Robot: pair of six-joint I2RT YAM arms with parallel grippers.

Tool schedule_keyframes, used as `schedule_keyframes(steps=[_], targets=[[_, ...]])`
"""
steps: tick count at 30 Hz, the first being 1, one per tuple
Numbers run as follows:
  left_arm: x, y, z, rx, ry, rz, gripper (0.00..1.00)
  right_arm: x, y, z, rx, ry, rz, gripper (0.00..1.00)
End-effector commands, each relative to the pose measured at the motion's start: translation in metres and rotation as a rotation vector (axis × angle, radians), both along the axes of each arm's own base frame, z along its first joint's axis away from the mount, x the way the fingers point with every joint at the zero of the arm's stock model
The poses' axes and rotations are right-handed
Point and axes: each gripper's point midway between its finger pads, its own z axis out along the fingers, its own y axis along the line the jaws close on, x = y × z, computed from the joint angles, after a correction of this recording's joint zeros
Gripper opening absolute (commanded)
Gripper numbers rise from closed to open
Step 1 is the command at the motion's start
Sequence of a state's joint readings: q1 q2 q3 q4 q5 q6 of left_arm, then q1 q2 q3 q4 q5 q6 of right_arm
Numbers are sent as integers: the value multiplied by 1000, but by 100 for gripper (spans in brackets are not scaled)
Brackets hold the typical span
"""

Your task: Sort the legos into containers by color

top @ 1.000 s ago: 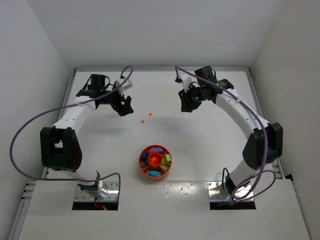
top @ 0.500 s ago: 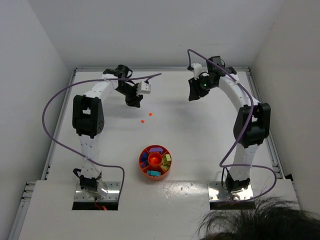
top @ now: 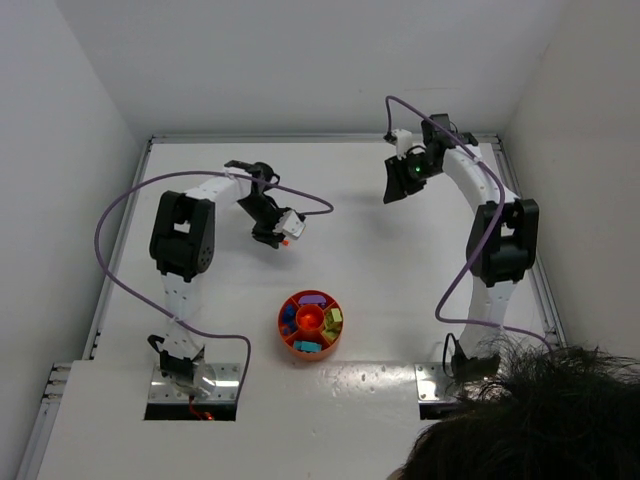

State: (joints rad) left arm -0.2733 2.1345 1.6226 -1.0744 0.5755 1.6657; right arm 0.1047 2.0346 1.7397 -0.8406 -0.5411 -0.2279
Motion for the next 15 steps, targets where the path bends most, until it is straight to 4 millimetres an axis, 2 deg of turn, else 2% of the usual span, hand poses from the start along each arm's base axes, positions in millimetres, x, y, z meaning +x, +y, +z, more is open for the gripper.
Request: schedule_keyframes(steps=[1,2,3,10,15], targets=[[12,-15,22,-38,-93,-36,50,7,3,15,39,-38,23,39],[15,-15,22,-39,-96,-36,50,5,3,11,38,-20,22,39],[19,-21,25,-41,-102,-32,50,7,1,14,48,-28,18,39],[28,-24,19,-40,-101,-50,50,9,3,15,60,-39,42,40],[22,-24,18,-39,-64,-75,50,7,3,14,59,-28,42,40]])
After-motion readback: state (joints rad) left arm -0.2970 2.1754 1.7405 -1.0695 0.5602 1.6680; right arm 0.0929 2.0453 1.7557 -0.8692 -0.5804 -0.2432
